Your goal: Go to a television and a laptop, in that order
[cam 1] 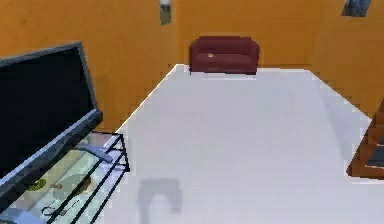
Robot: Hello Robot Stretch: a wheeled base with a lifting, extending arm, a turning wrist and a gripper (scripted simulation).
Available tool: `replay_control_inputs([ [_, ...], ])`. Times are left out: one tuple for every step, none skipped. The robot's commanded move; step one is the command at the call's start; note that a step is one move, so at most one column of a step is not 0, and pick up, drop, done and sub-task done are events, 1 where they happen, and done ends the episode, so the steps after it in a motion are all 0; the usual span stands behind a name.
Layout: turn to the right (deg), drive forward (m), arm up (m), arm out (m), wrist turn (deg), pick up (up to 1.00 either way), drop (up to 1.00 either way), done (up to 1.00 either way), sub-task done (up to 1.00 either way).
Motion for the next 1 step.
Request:
replay_control_inputs([
  [45.0,0.0,0.0,0.0,0.0,0.0,0.0,0.0,0.0],
])
